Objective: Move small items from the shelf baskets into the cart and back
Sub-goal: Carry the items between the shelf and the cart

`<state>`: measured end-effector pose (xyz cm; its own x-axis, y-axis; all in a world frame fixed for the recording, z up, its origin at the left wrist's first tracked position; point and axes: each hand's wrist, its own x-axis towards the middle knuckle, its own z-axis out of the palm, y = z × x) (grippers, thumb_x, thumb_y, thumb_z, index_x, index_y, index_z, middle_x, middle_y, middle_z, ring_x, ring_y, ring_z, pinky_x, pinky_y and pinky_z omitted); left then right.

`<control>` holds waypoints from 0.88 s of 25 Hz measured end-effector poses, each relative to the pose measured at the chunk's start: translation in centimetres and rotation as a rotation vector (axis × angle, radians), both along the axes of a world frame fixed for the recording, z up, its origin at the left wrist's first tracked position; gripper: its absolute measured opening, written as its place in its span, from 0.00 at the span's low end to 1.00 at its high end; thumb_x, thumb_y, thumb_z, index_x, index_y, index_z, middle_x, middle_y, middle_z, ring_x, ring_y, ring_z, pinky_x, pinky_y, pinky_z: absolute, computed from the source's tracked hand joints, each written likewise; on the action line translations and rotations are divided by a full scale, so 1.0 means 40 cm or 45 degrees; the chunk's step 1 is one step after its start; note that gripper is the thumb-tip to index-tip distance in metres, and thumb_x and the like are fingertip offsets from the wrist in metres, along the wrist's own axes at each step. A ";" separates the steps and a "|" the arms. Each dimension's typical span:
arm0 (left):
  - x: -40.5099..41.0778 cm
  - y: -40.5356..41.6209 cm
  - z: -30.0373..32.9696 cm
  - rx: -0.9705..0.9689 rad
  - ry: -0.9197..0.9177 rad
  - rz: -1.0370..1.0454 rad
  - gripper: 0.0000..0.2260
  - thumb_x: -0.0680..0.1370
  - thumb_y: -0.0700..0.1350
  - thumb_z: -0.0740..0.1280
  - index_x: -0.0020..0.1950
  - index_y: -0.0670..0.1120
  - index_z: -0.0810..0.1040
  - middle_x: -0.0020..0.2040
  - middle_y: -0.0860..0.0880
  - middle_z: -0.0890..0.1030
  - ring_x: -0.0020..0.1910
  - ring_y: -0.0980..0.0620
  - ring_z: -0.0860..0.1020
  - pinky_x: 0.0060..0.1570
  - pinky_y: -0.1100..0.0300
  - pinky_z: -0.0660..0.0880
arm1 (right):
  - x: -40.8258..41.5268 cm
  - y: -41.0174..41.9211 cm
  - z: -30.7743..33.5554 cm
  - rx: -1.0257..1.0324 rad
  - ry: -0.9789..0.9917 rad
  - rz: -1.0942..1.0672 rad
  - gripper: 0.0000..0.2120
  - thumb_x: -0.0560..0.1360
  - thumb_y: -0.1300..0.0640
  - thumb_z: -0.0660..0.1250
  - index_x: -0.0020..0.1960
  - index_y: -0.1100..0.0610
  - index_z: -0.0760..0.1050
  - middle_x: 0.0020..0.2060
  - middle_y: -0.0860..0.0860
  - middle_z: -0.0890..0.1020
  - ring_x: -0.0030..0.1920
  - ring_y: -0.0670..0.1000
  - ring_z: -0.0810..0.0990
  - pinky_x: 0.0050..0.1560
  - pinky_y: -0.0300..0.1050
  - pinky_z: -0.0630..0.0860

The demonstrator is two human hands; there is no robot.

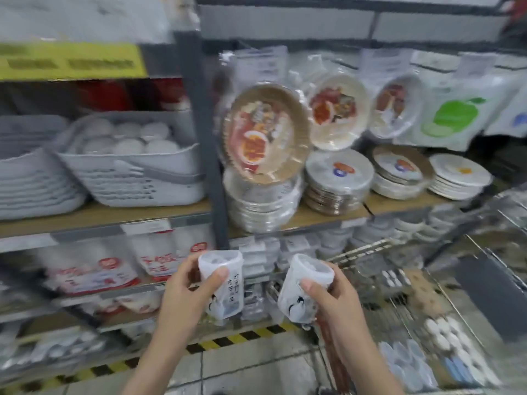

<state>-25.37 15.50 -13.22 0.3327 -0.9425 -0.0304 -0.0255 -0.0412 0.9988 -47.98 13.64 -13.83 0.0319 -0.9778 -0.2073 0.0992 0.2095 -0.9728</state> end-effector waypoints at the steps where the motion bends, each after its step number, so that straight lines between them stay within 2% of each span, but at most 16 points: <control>1: 0.042 0.026 0.011 -0.001 0.013 0.077 0.19 0.62 0.56 0.75 0.50 0.52 0.80 0.43 0.54 0.83 0.43 0.56 0.80 0.39 0.61 0.76 | 0.040 0.004 0.013 -0.005 -0.005 0.066 0.30 0.54 0.43 0.75 0.55 0.51 0.79 0.48 0.49 0.84 0.50 0.51 0.82 0.49 0.49 0.79; 3: 0.136 0.080 0.029 -0.020 0.040 0.211 0.15 0.65 0.52 0.76 0.48 0.52 0.79 0.41 0.55 0.83 0.40 0.58 0.80 0.33 0.65 0.76 | 0.130 0.006 0.031 -0.016 -0.009 0.187 0.32 0.53 0.43 0.75 0.55 0.52 0.79 0.48 0.50 0.84 0.50 0.52 0.82 0.50 0.50 0.79; 5: 0.216 0.125 0.050 -0.037 0.074 0.308 0.11 0.68 0.47 0.76 0.48 0.51 0.79 0.40 0.55 0.83 0.39 0.58 0.80 0.32 0.66 0.76 | 0.226 0.004 0.050 -0.029 -0.025 0.279 0.32 0.52 0.44 0.75 0.55 0.52 0.78 0.48 0.49 0.85 0.50 0.51 0.83 0.51 0.50 0.79; 9: 0.413 0.216 0.096 -0.061 0.058 0.449 0.16 0.66 0.53 0.77 0.49 0.50 0.80 0.42 0.51 0.83 0.39 0.56 0.80 0.33 0.65 0.75 | 0.483 0.014 0.090 -0.076 -0.047 0.482 0.23 0.58 0.49 0.76 0.52 0.51 0.79 0.46 0.47 0.85 0.49 0.49 0.83 0.43 0.41 0.79; 11: 0.518 0.253 0.125 -0.077 0.017 0.498 0.18 0.65 0.56 0.76 0.50 0.49 0.80 0.41 0.51 0.83 0.38 0.56 0.79 0.36 0.64 0.74 | 0.615 0.032 0.111 -0.101 -0.037 0.574 0.24 0.56 0.47 0.76 0.52 0.50 0.79 0.46 0.46 0.84 0.48 0.47 0.82 0.44 0.40 0.78; 13: 0.627 0.275 0.143 -0.085 -0.009 0.551 0.14 0.68 0.53 0.70 0.50 0.49 0.80 0.38 0.53 0.82 0.33 0.60 0.77 0.33 0.68 0.72 | 0.735 0.047 0.124 -0.131 -0.036 0.639 0.26 0.56 0.44 0.75 0.52 0.49 0.79 0.47 0.44 0.84 0.49 0.45 0.82 0.47 0.42 0.78; 15: 0.714 0.286 0.152 -0.080 -0.028 0.563 0.10 0.71 0.51 0.69 0.51 0.50 0.79 0.35 0.56 0.81 0.31 0.61 0.77 0.31 0.69 0.71 | 0.824 0.060 0.131 -0.125 -0.052 0.663 0.21 0.60 0.49 0.77 0.52 0.49 0.79 0.47 0.45 0.84 0.49 0.45 0.82 0.48 0.42 0.79; 17: 0.791 0.281 0.157 -0.075 -0.033 0.539 0.13 0.70 0.54 0.69 0.52 0.51 0.80 0.41 0.53 0.83 0.39 0.56 0.80 0.37 0.63 0.73 | 0.893 0.060 0.136 -0.124 -0.083 0.661 0.17 0.66 0.56 0.78 0.52 0.50 0.79 0.46 0.46 0.85 0.47 0.44 0.82 0.44 0.39 0.78; 18: 0.821 0.273 0.161 -0.071 -0.039 0.519 0.15 0.68 0.57 0.71 0.52 0.52 0.80 0.44 0.52 0.83 0.43 0.53 0.81 0.41 0.59 0.75 | 0.918 0.053 0.140 -0.126 -0.085 0.650 0.16 0.66 0.57 0.77 0.52 0.51 0.79 0.46 0.46 0.85 0.47 0.44 0.82 0.43 0.38 0.78; 20: 0.875 0.238 0.177 -0.095 -0.045 0.458 0.18 0.66 0.63 0.73 0.50 0.55 0.80 0.46 0.52 0.83 0.47 0.50 0.81 0.47 0.52 0.77 | 0.957 0.031 0.165 -0.154 -0.070 0.608 0.19 0.63 0.51 0.77 0.52 0.50 0.79 0.47 0.45 0.84 0.50 0.45 0.82 0.47 0.39 0.76; 22: 0.922 0.181 0.213 -0.136 -0.050 0.392 0.17 0.66 0.63 0.70 0.50 0.55 0.80 0.46 0.51 0.83 0.47 0.50 0.81 0.47 0.52 0.77 | 0.993 -0.011 0.206 -0.222 -0.049 0.543 0.21 0.62 0.47 0.74 0.54 0.50 0.79 0.48 0.46 0.84 0.51 0.47 0.82 0.50 0.43 0.76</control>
